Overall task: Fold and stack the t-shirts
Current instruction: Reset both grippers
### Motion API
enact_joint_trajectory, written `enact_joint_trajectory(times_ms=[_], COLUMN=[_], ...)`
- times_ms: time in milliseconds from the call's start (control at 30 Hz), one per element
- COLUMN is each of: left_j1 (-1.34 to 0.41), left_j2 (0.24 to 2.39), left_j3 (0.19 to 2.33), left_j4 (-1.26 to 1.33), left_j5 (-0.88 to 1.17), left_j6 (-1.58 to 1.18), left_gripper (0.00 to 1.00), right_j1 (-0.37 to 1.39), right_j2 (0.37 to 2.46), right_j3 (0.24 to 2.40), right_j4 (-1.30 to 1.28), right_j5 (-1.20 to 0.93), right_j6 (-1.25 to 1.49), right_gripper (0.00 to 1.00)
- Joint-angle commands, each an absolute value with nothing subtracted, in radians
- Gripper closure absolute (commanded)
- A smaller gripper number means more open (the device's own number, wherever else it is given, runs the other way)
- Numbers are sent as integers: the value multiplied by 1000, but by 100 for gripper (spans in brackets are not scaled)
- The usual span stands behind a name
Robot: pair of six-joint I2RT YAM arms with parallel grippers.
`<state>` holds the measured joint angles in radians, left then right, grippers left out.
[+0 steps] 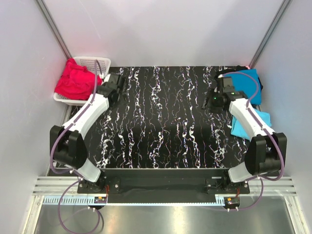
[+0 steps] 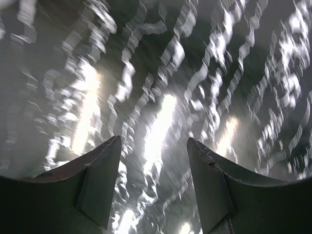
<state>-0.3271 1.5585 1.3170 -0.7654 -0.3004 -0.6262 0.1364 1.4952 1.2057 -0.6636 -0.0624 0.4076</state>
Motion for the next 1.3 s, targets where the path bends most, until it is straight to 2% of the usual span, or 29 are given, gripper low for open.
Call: enact_joint_trajectory(times_ms=[0,167,300,400,700,967,1200,1267], left_j1=[-272,-140,0,100,233,270,272,270], left_j2=[1644,1776,1888,1988,2215,2309,2293,2258], left_j3=[1508,1732,1859,1960,2204,2188,2120,2074], left_j4=[-807,-856,-864,-871,-877,-874,-845,-825], left_j5=[-513,-447,-208,-128,-69,-92,-43,-48], left_j6=[-589,-551,-554,-535,-509,-557,-560,-561], left_gripper=[38,38,39,39,37,36,39,36], right_j1=[233,385,468,508,554,555,554,554], right_j2=[1491,1581,1637,1638,1617,1660,1677,1680], right_j3=[1233,1284,1305,1301,1278,1314,1327,1322], right_j4=[-592,-574,-542,-520,-495,-495,-502,-500], right_j5=[-114,-110,-149,-175,-207,-225,-206,-193], right_j6=[419,428,456,474,499,495,502,509], right_gripper=[45,46,47,47,47,47,48,48])
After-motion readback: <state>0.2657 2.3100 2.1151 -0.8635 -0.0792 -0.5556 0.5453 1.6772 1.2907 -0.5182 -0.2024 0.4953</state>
